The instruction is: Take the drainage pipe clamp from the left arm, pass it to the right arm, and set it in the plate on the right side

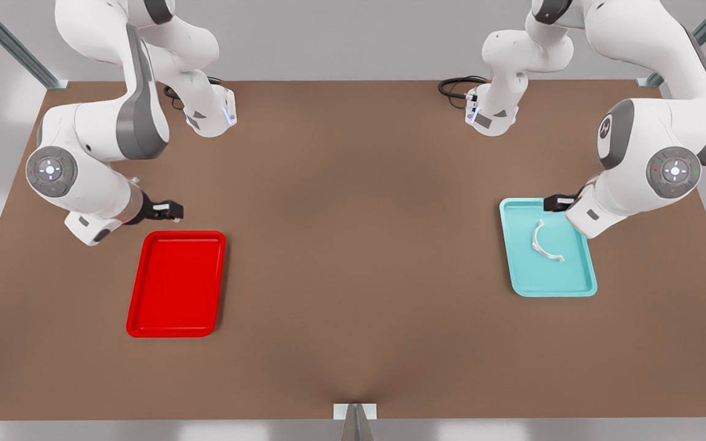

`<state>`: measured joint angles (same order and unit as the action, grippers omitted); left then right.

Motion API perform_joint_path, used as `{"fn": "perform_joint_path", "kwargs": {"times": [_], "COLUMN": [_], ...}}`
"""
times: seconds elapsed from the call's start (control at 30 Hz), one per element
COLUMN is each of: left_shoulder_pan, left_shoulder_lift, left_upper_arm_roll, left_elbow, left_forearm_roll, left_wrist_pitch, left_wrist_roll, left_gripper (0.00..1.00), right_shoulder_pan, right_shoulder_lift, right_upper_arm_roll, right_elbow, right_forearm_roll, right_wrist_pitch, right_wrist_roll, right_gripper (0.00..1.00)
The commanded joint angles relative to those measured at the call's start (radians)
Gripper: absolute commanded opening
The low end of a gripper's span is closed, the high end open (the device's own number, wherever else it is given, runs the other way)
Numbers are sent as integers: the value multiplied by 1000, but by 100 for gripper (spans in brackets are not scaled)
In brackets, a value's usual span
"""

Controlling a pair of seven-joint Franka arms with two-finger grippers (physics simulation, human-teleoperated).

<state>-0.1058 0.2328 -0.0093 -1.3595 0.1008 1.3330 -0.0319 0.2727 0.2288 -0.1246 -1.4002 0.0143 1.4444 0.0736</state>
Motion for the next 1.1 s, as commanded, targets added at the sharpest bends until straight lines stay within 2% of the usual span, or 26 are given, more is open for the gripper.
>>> {"fn": "perform_joint_path", "kwargs": {"times": [0.0, 0.03, 0.07, 0.2, 0.27, 0.4, 0.43, 0.5, 0.6, 0.67, 0.8, 0.93, 1.07], "left_shoulder_pan": [0, 0, 6, 55, 80, 116, 124, 129, 136, 136, 138, 130, 129], "left_shoulder_lift": [-1, 6, 59, 286, 336, 327, 327, 306, 286, 284, 286, 244, 246], "left_upper_arm_roll": [0, 3, 51, 92, 92, 106, 121, 161, 192, 198, 198, 199, 199], "left_elbow": [0, 0, 2, 0, -9, -355, -417, -481, -615, -673, -694, -797, -791], "left_forearm_roll": [0, 0, -6, -9, -36, -41, -98, -145, -208, -233, -237, -237, -237], "left_wrist_pitch": [22, 23, 28, 365, 431, 926, 1002, 1006, 1150, 1174, 1163, 1163, 1172], "left_wrist_roll": [6, 3, 4, -69, -166, -460, -471, -476, -476, -479, -580, -585, -735], "left_gripper": [100, 100, 100, 100, 100, 100, 100, 100, 100, 100, 100, 100, 100], "right_shoulder_pan": [0, 2, 2, 3, 5, 6, 10, 10, 7, 2, 0, -1, -3], "right_shoulder_lift": [-2, -2, -2, -5, -6, -6, -5, -5, -3, -5, -3, -3, -3], "right_upper_arm_roll": [0, -1, 0, 0, 0, 2, 0, 2, 2, 2, 2, 0, -1], "right_elbow": [-2, -2, -2, -19, -25, -31, -31, -34, -34, -40, -40, -42, -54], "right_forearm_roll": [1, 1, 1, 3, 6, 7, 6, 7, 7, 15, 16, 18, 19], "right_wrist_pitch": [39, 39, 37, 27, 25, 25, 25, 24, 24, 24, 24, 22, 21], "right_wrist_roll": [-29, -29, -29, -24, -23, -20, -17, -15, -17, -17, -23, -23, -24], "right_gripper": [100, 100, 100, 100, 100, 100, 100, 100, 100, 100, 100, 100, 100]}}
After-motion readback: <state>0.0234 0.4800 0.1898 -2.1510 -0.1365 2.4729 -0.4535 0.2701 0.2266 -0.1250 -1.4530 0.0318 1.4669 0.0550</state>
